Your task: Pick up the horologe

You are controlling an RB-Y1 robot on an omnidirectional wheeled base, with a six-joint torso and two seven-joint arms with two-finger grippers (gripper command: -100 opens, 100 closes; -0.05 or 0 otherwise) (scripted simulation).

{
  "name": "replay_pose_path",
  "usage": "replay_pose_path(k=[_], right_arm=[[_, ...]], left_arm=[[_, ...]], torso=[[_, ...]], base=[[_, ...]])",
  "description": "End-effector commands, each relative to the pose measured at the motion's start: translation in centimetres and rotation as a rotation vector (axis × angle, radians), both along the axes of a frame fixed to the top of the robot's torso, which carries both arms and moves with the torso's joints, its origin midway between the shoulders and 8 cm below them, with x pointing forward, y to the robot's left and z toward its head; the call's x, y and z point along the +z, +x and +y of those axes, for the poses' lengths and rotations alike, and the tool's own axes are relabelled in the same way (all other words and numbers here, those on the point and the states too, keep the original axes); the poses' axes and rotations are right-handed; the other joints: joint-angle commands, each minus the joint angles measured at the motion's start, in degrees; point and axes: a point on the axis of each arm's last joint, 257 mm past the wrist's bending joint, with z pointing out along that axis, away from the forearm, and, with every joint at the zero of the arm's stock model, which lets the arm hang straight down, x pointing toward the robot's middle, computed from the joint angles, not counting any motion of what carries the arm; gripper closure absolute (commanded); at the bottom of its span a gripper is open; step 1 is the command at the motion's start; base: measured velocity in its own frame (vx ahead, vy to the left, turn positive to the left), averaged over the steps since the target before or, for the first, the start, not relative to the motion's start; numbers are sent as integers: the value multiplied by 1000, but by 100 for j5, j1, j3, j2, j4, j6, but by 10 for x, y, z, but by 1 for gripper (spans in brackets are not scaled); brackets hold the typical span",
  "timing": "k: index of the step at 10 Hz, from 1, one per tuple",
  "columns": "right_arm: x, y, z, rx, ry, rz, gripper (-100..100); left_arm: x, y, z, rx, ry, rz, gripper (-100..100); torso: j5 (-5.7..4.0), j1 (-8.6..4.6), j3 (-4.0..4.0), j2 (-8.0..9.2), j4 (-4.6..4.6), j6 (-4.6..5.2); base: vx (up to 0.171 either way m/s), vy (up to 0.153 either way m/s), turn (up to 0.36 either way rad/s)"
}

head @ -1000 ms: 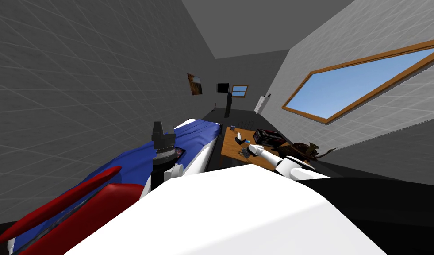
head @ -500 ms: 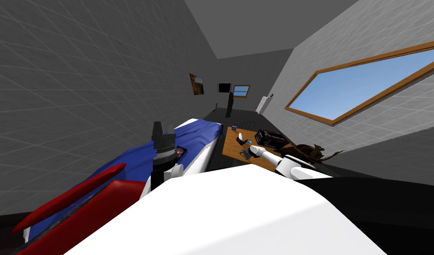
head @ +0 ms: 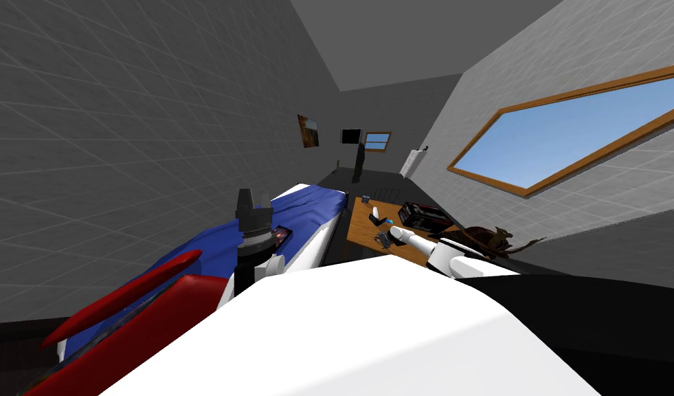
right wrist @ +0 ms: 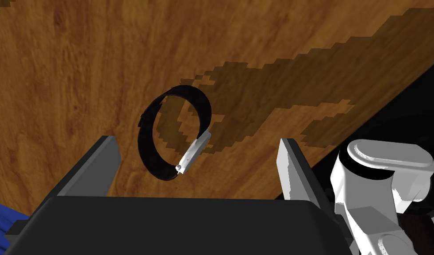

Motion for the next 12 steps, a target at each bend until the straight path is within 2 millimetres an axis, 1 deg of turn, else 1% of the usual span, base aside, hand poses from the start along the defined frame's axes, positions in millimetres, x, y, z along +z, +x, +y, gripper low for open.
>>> replay_pose_path(k=[1, 2, 4, 5, 6, 7, 8, 9, 10, 11, 12], right_arm=[[-1, -2, -2, -15, 10, -6, -100], [-3, -9, -17, -6, -22, 0, -100], [-2, -6, -12, -30, 4, -9, -100], [-3, -12, -28, -27, -25, -6, -100], [-3, -10, -24, -46, -6, -13, -100], [-3, -15, -40, -33, -43, -11, -100], [-2, -13, -37, -62, -22, -19, -100], [-1, -19, -55, -57, -61, -17, -100], [-1, -16, -51, -83, -38, -29, -100], [0, -16, -52, -67, -44, -22, -100], [0, -16, -52, -70, -44, -24, 100]], left_arm=[[0, 0, 0, 0, 0, 0, 0], [0, 0, 0, 0, 0, 0, 0], [0, 0, 0, 0, 0, 0, 0], [0, 0, 0, 0, 0, 0, 0], [0, 0, 0, 0, 0, 0, 0], [0, 0, 0, 0, 0, 0, 0], [0, 0, 0, 0, 0, 0, 0], [0, 0, 0, 0, 0, 0, 0], [0, 0, 0, 0, 0, 0, 0], [0, 0, 0, 0, 0, 0, 0], [0, 0, 0, 0, 0, 0, 0]], torso=[[0, 0, 0, 0, 0, 0], [0, 0, 0, 0, 0, 1], [0, 0, 0, 0, 0, 1], [0, -2, 0, 0, 0, 2], [0, 0, 0, -1, 0, 0], [0, 0, 0, 0, 0, 2], [1, 2, -1, -1, 0, 0], [0, 1, 0, 0, 0, 2], [1, 3, 0, 0, 0, 1], [0, 1, 1, 1, 0, 2], [0, -3, 1, 1, 0, 2]], base=[[0, 17, 52], [-1, 21, 81], [0, 13, 15], [3, 18, 85], [1, 16, 39], [1, 21, 71], [1, 18, 39], [-1, 25, 71], [0, 20, 41], [0, 7, 0], [0, 0, 0]])
